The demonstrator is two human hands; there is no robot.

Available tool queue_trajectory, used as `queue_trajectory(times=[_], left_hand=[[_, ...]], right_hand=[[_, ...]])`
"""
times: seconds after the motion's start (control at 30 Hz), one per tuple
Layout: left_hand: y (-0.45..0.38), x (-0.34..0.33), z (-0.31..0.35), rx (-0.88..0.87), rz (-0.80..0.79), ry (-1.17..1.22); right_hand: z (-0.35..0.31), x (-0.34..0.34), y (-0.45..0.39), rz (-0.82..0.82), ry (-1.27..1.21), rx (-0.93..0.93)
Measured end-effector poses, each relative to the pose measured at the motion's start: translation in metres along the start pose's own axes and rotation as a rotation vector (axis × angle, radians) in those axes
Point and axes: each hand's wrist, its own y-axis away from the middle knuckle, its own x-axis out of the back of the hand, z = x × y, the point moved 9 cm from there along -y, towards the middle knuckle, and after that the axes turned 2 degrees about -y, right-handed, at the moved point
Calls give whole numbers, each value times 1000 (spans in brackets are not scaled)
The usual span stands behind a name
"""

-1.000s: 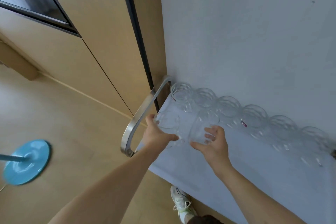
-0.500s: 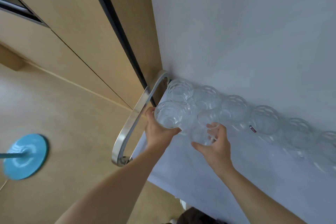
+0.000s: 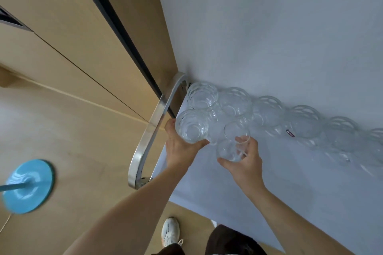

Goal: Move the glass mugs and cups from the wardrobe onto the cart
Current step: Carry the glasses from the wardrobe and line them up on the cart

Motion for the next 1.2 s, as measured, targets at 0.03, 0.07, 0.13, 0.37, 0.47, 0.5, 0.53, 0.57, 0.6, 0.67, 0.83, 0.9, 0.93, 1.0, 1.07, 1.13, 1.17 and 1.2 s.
queue_trajectory(times=[0.03, 0.07, 0.13, 0.37, 0.47, 0.5, 0.53, 0.57, 0.6, 0.67, 0.83, 0.9, 0.93, 1.0, 1.07, 1.13, 1.17, 1.2], left_hand=[[-1, 0, 0, -15, -17, -11], [-1, 1, 0, -33, -38, -22], [-1, 3, -1, -69, -82, -44], [20, 30, 2, -154, -198, -113], [42, 47, -2, -179, -233, -137], [49, 52, -4, -187, -246, -149], [55, 57, -7, -196, -259, -164], [61, 60, -11, -208, -277, -180], [66, 63, -16, -227, -301, -199], [77, 70, -23, -285, -342, -258], [111, 87, -48, -423, -393, -415], [125, 92, -56, -445, -409, -471], [131, 93, -59, -458, -418, -496], [144, 93, -64, -491, -426, -540], [157, 91, -68, -510, -437, -570], [169, 86, -73, -522, -449, -588], [176, 84, -75, -529, -452, -600], [182, 81, -76, -535, -452, -614]], right_hand=[[0, 0, 3, 14, -7, 2], [-1, 0, 7, 31, -14, 4], [-1, 0, 17, 68, -25, 13], [-14, 0, 67, 180, -47, 60], [-20, -4, 97, 210, -54, 84], [-21, -7, 108, 210, -59, 91], [-21, -11, 118, 208, -65, 95], [-20, -15, 129, 209, -73, 99], [-19, -19, 139, 216, -81, 103], [-15, -25, 161, 236, -100, 109], [6, -30, 220, 281, -126, 84], [14, -28, 243, 295, -121, 69], [18, -26, 253, 297, -119, 65], [26, -20, 269, 304, -121, 60], [35, -13, 282, 309, -116, 43], [43, -5, 291, 307, -115, 31], [47, -1, 295, 305, -120, 26], [51, 3, 299, 305, -128, 25]])
